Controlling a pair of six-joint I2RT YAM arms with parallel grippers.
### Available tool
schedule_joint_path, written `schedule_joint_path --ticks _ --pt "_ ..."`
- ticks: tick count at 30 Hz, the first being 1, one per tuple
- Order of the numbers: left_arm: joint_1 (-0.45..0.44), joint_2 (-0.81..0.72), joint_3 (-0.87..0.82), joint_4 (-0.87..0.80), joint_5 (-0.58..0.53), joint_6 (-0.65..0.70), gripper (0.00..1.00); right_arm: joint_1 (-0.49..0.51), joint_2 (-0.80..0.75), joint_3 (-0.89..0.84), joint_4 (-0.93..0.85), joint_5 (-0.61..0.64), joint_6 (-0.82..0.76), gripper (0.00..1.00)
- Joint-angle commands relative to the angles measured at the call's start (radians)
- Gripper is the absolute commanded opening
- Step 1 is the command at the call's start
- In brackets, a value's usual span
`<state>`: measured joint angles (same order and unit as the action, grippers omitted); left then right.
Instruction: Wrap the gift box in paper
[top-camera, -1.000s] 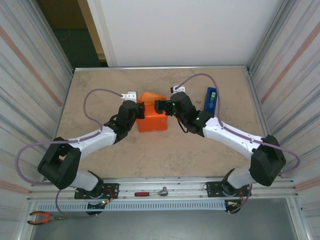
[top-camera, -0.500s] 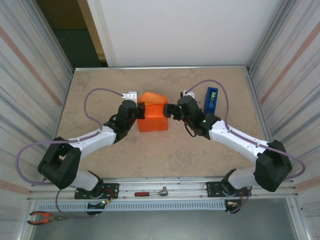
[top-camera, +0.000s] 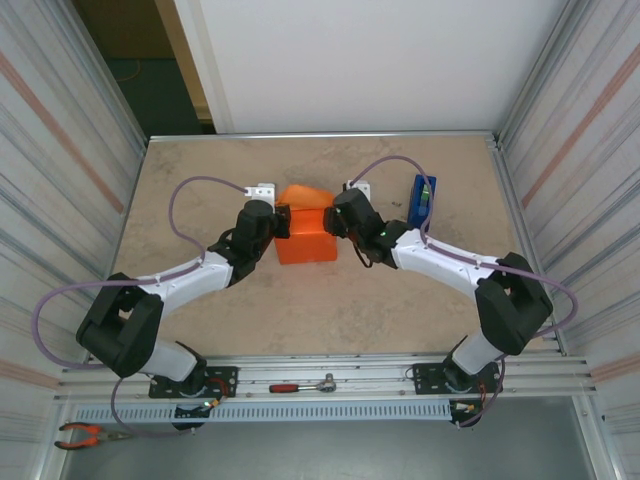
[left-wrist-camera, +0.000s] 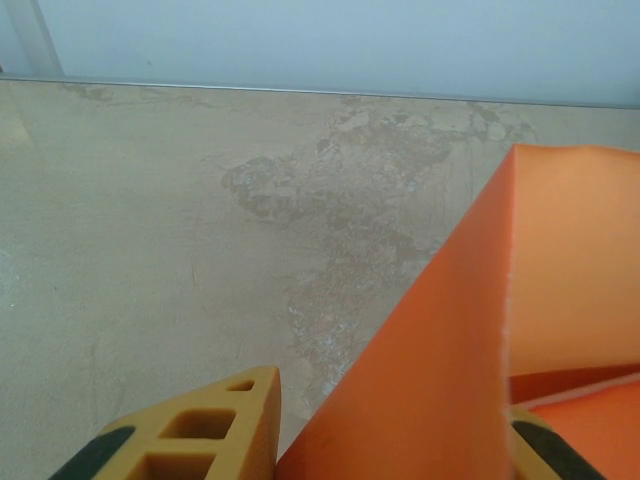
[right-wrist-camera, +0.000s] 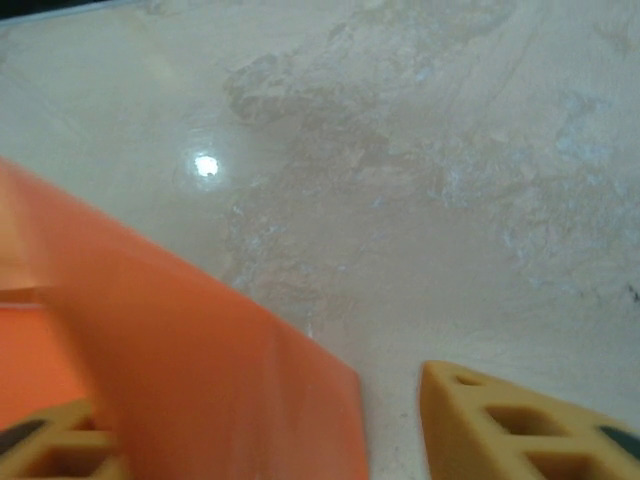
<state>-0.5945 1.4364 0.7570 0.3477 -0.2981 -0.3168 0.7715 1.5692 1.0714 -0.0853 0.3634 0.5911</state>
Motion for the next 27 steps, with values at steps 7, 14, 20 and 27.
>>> schedule_joint_path --ticks 7,14,20,27 --pt "0.003 0.026 0.007 -0.004 0.032 0.019 0.26 0.027 0.040 0.055 0.003 0.072 -0.049 0.34" --pt "0.003 0.032 0.015 -0.006 0.042 0.014 0.25 0.026 0.034 0.068 -0.017 0.065 -0.060 0.34" --pt "0.001 0.034 0.020 -0.010 0.045 0.013 0.25 0.013 0.018 0.079 -0.032 0.039 -0.066 0.04" --pt "-0.001 0.032 0.020 -0.013 0.043 0.013 0.24 -0.006 -0.004 0.084 -0.039 0.010 -0.061 0.03"
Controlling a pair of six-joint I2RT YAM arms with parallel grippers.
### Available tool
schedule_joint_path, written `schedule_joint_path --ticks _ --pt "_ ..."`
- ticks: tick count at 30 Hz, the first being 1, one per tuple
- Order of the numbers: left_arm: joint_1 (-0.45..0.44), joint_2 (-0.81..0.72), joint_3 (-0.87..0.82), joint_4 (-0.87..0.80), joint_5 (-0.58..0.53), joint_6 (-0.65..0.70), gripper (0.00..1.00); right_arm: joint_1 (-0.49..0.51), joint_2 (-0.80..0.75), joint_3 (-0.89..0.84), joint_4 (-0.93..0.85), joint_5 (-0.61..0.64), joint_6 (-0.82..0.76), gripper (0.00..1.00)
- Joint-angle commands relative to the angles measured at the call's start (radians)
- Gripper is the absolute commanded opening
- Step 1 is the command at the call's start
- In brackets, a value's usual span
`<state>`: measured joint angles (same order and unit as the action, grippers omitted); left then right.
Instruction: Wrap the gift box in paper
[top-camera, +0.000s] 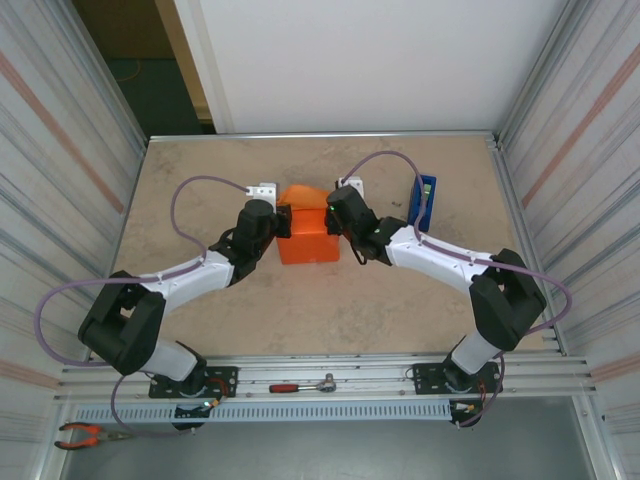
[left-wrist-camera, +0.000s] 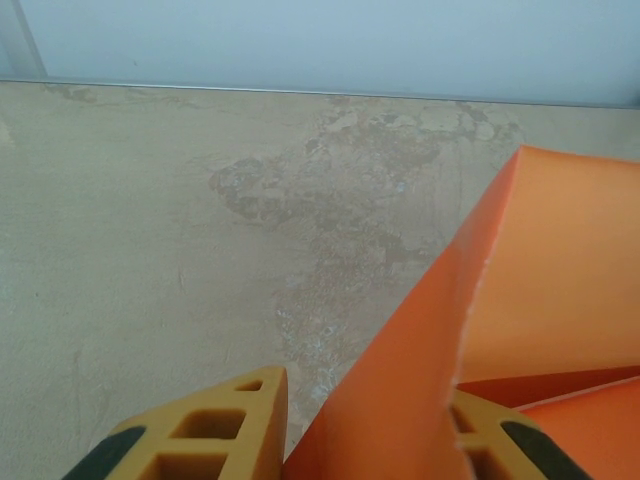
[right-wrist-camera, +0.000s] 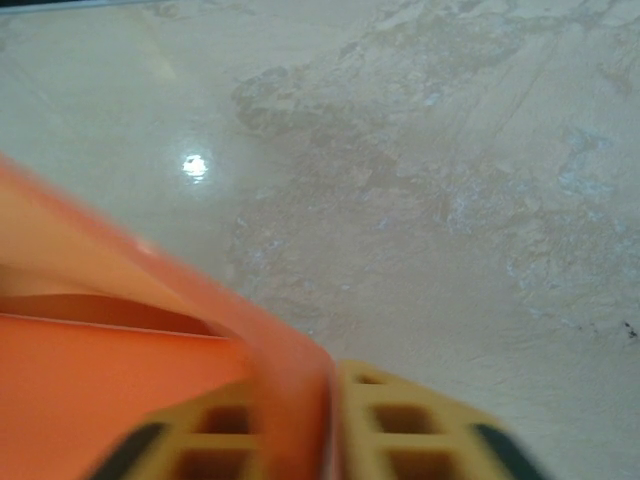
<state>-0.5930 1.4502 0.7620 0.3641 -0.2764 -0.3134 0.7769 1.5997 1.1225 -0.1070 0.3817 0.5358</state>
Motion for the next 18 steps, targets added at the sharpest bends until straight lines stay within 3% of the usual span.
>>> schedule_joint_path --ticks 1,2,3,4,5,6,7,8,9,10,12,13,14,15,17,18 --pt "-0.002 0.018 0.014 -0.031 0.022 0.009 0.24 -0.013 -0.039 0.034 -0.018 -0.008 -0.005 0.29" --pt "-0.003 0.018 0.014 -0.030 0.024 0.010 0.24 -0.017 -0.040 0.035 -0.021 -0.009 -0.001 0.52" --pt "-0.005 0.018 0.014 -0.031 0.023 0.009 0.24 -0.018 -0.043 0.037 -0.026 -0.012 0.004 0.57" --pt "-0.004 0.017 0.015 -0.031 0.023 0.010 0.24 -0.020 -0.044 0.039 -0.027 -0.017 0.004 0.42" --pt "-0.005 0.016 0.014 -0.031 0.023 0.010 0.24 -0.022 -0.048 0.038 -0.027 -0.018 0.005 0.16" --pt "-0.006 0.017 0.014 -0.031 0.023 0.010 0.24 -0.022 -0.051 0.039 -0.025 -0.021 0.007 0.01" --pt "-0.005 0.016 0.015 -0.031 0.023 0.007 0.24 -0.024 -0.055 0.039 -0.025 -0.024 0.007 0.08" --pt "-0.005 0.016 0.014 -0.030 0.023 0.008 0.24 -0.023 -0.057 0.042 -0.026 -0.025 0.008 0.30" --pt "-0.007 0.016 0.013 -0.030 0.023 0.007 0.24 -0.024 -0.057 0.045 -0.030 -0.021 0.011 0.57" --pt "-0.007 0.015 0.013 -0.030 0.023 0.007 0.24 -0.025 -0.058 0.049 -0.035 -0.025 0.011 0.57" --pt "-0.008 0.015 0.012 -0.029 0.021 0.006 0.24 -0.027 -0.058 0.048 -0.028 -0.047 0.000 0.04" --pt "-0.008 0.015 0.012 -0.028 0.022 0.005 0.24 -0.028 -0.059 0.051 -0.031 -0.049 -0.002 0.00" --pt "-0.008 0.015 0.011 -0.029 0.023 0.004 0.24 -0.028 -0.058 0.051 -0.037 -0.048 -0.001 0.05" --pt "-0.007 0.015 0.010 -0.029 0.023 0.005 0.24 -0.028 -0.062 0.047 -0.039 -0.045 0.003 0.21" --pt "-0.008 0.015 0.012 -0.030 0.023 0.006 0.24 -0.028 -0.068 0.034 -0.039 -0.041 0.013 0.70" --pt "-0.007 0.015 0.012 -0.031 0.023 0.007 0.24 -0.027 -0.070 0.030 -0.044 -0.038 0.020 0.79"
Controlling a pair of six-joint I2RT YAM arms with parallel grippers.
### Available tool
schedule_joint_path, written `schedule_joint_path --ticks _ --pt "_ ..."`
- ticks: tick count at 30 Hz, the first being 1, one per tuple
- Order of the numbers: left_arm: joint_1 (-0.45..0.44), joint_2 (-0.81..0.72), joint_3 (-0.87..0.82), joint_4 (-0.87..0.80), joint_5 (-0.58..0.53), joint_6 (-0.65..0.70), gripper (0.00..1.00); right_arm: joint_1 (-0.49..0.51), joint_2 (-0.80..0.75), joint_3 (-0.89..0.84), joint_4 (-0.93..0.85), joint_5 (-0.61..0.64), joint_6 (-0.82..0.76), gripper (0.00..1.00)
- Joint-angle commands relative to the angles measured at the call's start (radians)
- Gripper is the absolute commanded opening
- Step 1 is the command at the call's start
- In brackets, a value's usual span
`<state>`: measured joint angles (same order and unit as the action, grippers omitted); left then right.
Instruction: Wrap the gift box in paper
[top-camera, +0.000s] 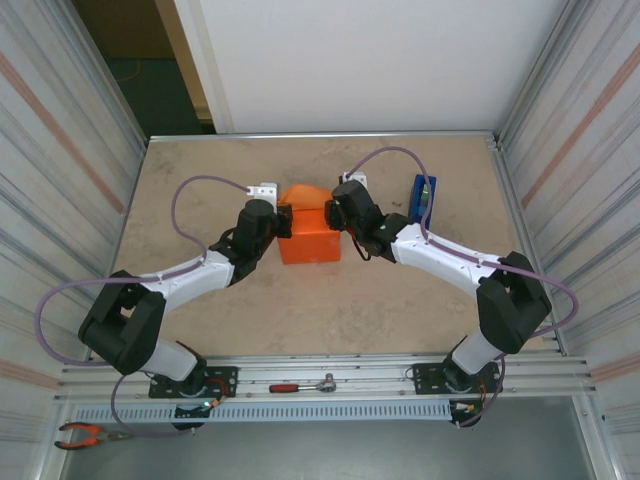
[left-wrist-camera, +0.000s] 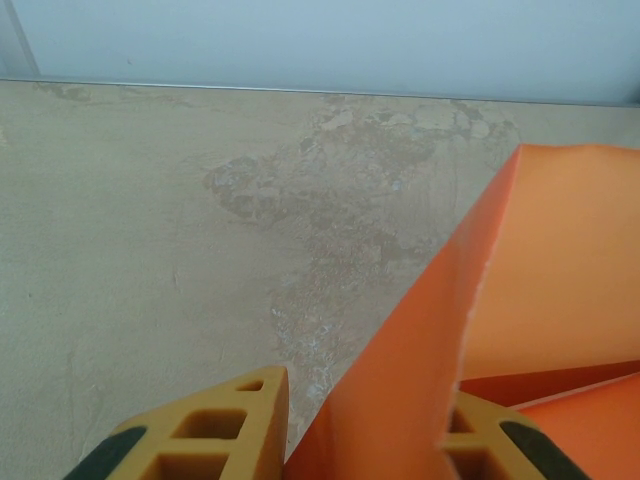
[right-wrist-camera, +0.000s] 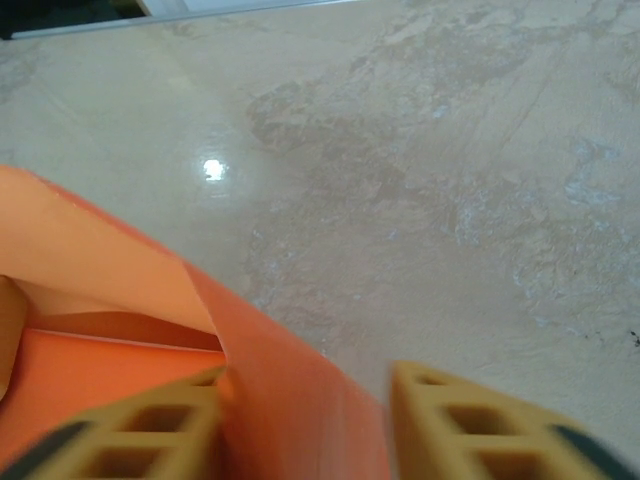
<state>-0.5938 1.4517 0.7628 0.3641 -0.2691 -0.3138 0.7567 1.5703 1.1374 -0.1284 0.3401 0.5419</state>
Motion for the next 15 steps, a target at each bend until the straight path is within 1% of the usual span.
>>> schedule_joint_path --ticks 1,5,8,12,15 --pt "-0.007 0.013 0.011 -0.031 0.016 0.006 0.24 -0.007 -0.043 0.011 -0.026 0.002 0.018 0.81" --pt "-0.007 0.015 0.012 -0.031 0.015 0.002 0.24 -0.009 -0.038 -0.014 -0.028 -0.015 0.039 0.81" --pt "-0.007 0.010 0.025 -0.043 0.017 -0.004 0.25 -0.010 -0.027 -0.037 -0.027 -0.003 0.064 0.81" --pt "-0.007 0.004 0.060 -0.086 0.022 -0.004 0.32 -0.022 -0.015 -0.070 -0.027 0.007 0.109 0.81" --pt "-0.006 -0.012 0.084 -0.104 0.031 -0.005 0.41 -0.030 -0.012 -0.099 -0.017 -0.003 0.128 0.80"
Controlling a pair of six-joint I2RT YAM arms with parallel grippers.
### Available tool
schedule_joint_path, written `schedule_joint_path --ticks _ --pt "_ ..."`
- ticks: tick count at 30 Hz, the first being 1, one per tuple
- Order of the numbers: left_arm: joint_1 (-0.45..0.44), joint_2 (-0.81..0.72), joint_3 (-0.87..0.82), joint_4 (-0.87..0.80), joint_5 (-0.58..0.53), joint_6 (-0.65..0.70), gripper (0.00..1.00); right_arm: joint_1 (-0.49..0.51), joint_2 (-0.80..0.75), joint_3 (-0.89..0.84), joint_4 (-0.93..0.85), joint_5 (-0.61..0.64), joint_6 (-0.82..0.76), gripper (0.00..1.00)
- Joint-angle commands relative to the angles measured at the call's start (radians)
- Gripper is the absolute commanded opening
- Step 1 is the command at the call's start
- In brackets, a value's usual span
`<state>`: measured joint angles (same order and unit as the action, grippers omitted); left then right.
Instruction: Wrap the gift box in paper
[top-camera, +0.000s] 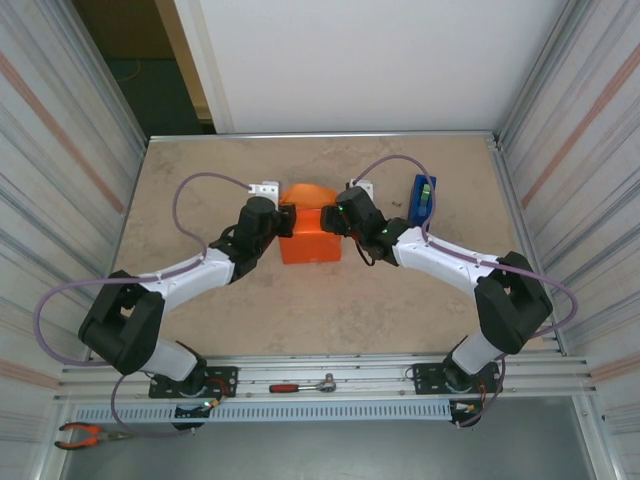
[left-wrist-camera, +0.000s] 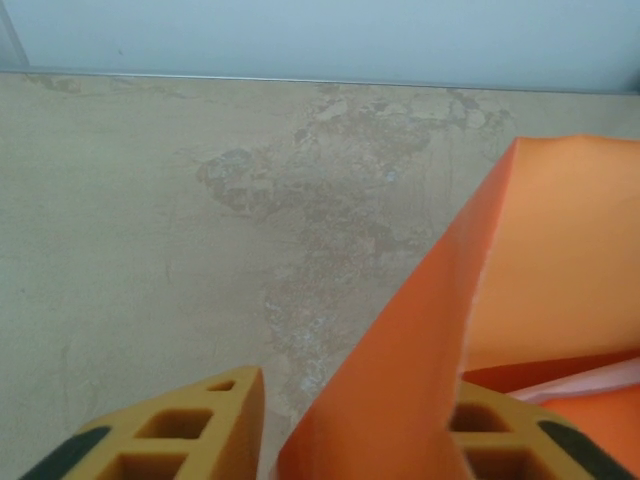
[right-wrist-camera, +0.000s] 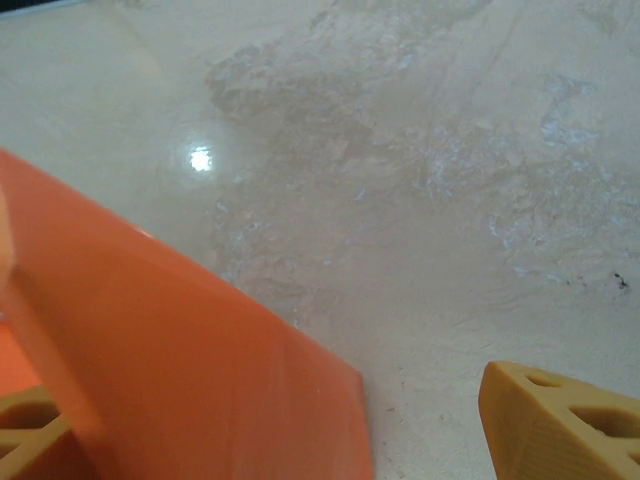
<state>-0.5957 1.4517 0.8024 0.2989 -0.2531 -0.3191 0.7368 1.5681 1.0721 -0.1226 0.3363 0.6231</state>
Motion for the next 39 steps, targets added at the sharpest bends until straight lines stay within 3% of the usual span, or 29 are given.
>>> schedule_joint_path --ticks 1,9,18,31,36,38,39 --pt "-0.003 -0.020 0.054 -0.048 0.023 0.000 0.44 -0.013 -0.011 -0.041 -0.020 -0.002 0.050 0.80" --pt "0.055 -0.121 0.109 -0.103 0.113 -0.032 0.73 -0.014 -0.021 -0.059 -0.018 -0.003 0.054 0.78" --pt "0.055 -0.241 -0.019 -0.106 0.110 -0.063 0.71 -0.014 -0.031 -0.069 -0.014 -0.010 0.055 0.78" --pt "0.042 -0.166 -0.070 0.002 0.142 -0.065 0.44 -0.014 -0.018 -0.061 -0.017 -0.017 0.054 0.77" --pt "0.025 -0.136 -0.081 0.041 0.132 -0.073 0.19 -0.014 -0.013 -0.058 -0.015 -0.020 0.055 0.77" --pt "0.023 -0.129 -0.078 0.048 0.131 -0.068 0.00 -0.016 -0.011 -0.058 -0.015 -0.022 0.055 0.77" --pt "0.020 -0.125 -0.075 0.045 0.128 -0.064 0.00 -0.016 -0.009 -0.058 -0.015 -0.025 0.055 0.77"
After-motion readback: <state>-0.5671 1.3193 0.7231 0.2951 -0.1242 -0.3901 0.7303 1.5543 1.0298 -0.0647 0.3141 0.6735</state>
